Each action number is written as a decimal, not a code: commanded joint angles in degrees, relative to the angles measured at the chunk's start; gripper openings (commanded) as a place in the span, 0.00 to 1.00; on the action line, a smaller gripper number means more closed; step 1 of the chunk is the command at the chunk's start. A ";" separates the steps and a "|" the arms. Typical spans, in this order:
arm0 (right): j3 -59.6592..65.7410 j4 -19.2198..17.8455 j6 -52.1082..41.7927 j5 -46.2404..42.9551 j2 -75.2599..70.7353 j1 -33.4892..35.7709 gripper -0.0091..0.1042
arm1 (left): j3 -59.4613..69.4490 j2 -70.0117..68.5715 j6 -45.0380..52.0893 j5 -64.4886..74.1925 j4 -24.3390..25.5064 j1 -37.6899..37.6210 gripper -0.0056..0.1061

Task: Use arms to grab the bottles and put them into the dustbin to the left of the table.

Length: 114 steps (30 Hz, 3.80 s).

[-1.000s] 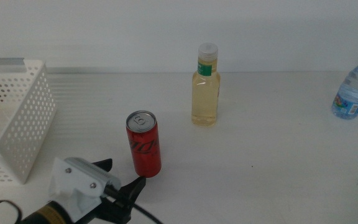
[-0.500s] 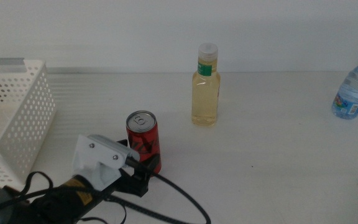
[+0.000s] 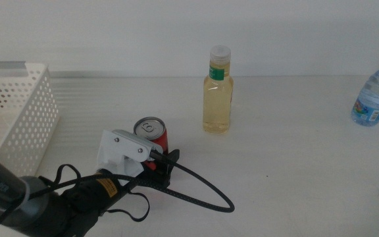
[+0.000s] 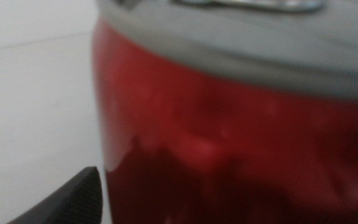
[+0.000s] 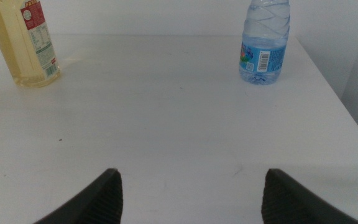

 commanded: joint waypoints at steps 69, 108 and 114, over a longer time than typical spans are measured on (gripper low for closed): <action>-0.45 -0.31 -0.67 -4.16 -1.53 -0.28 0.60 | -25.80 -40.13 3.99 78.69 -2.88 11.98 0.01; -0.45 -0.31 -0.67 -4.16 -1.53 -0.28 0.60 | -60.60 -10.33 23.88 109.21 -13.28 41.80 0.01; -0.45 -0.31 -0.67 -4.16 -1.53 -0.28 0.60 | -60.60 -5.44 25.28 108.98 -13.33 41.74 0.01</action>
